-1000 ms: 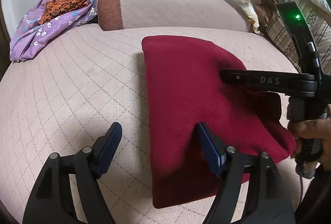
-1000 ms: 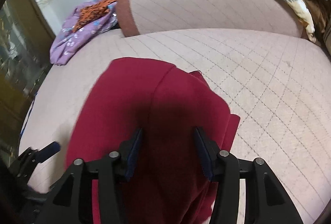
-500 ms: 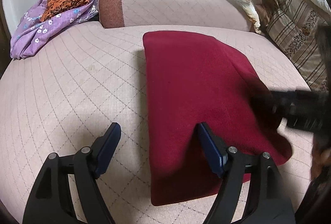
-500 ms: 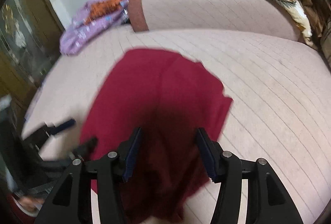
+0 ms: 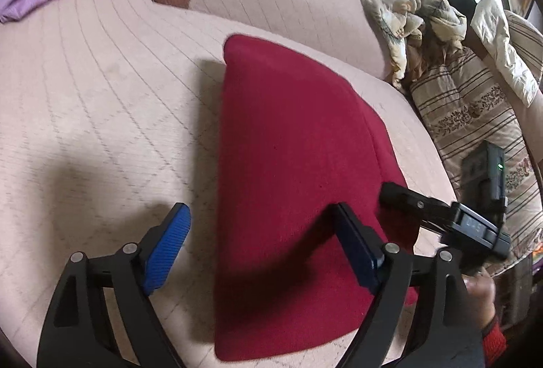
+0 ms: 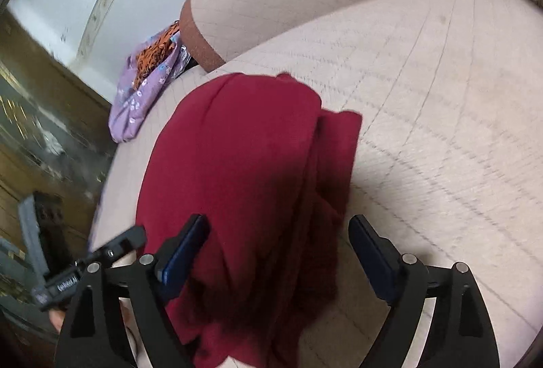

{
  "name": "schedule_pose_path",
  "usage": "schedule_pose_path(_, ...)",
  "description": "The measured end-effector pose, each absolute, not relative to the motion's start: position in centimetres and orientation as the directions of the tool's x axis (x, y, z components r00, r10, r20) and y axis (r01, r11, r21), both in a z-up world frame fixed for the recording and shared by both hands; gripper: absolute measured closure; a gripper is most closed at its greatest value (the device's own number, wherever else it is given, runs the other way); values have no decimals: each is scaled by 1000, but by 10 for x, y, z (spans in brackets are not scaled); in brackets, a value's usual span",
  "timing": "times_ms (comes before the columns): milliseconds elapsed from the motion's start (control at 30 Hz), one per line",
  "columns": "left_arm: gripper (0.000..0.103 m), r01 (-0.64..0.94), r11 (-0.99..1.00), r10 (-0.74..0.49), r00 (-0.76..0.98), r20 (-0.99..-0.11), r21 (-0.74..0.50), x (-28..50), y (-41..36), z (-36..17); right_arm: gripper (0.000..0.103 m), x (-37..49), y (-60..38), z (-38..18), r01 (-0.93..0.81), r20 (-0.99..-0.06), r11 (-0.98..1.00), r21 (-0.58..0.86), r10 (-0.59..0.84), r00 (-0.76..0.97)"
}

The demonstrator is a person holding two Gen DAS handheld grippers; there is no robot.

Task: Fold small clothes

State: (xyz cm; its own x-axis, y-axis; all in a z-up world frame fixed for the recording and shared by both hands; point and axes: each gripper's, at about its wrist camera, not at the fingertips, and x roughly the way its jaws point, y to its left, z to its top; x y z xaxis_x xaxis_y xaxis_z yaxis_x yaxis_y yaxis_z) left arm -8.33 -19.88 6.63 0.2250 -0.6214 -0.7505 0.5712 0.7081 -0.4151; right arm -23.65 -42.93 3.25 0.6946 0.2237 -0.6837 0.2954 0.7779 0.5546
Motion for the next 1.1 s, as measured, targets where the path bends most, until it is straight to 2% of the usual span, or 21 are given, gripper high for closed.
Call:
schedule_pose_path(67,16,569,695,-632,190,-752,-440,-82,-203,58,9,-227,-431,23,279,-670,766,579,252,699)
schedule_pose_path(167,16,559,669,-669,167,-724,-489,-82,-203,53,11,-222,-426,21,253,-656,787,562,239,715)
schedule_pose_path(200,20,568,660,-676,164,-718,-492,-83,-203,54,14,-221,-423,22,247,-660,796,553,237,713)
schedule_pose_path(233,36,585,639,-688,145,-712,-499,-85,-205,56,29,-221,-420,24,226,-657,804,549,248,712)
schedule_pose_path(300,42,602,633,-690,152,-708,-487,-89,-204,61,36,-223,-417,29,199,-646,804,560,274,713)
schedule_pose_path(367,56,607,629,-695,160,-701,-485,-94,-200,69,43,-224,-409,36,201,-666,835,513,239,707)
schedule_pose_path(400,58,600,625,-703,155,-694,-499,-97,-195,75,45,-227,-407,39,203,-670,842,501,228,707)
schedule_pose_path(533,58,597,623,-710,161,-685,-505,-115,-171,94,48,-240,-396,60,162,-649,846,508,253,718)
schedule_pose_path(667,58,600,673,-647,196,-736,-432,-143,-151,104,47,-257,-374,71,98,-638,850,517,307,706)
schedule_pose_path(767,56,600,730,-553,236,-799,-327,-160,-147,92,38,-260,-358,59,114,-690,859,500,315,652)
schedule_pose_path(867,47,575,779,-492,313,-812,-250,-169,-141,83,38,-271,-340,57,152,-768,924,352,192,611)
schedule_pose_path(1000,43,572,799,-462,387,-798,-185,-175,-139,93,38,-304,-321,86,139,-751,961,239,92,654)
schedule_pose_path(1100,35,562,813,-447,438,-780,-151,-180,-135,98,41,-325,-300,107,93,-712,977,190,73,698)
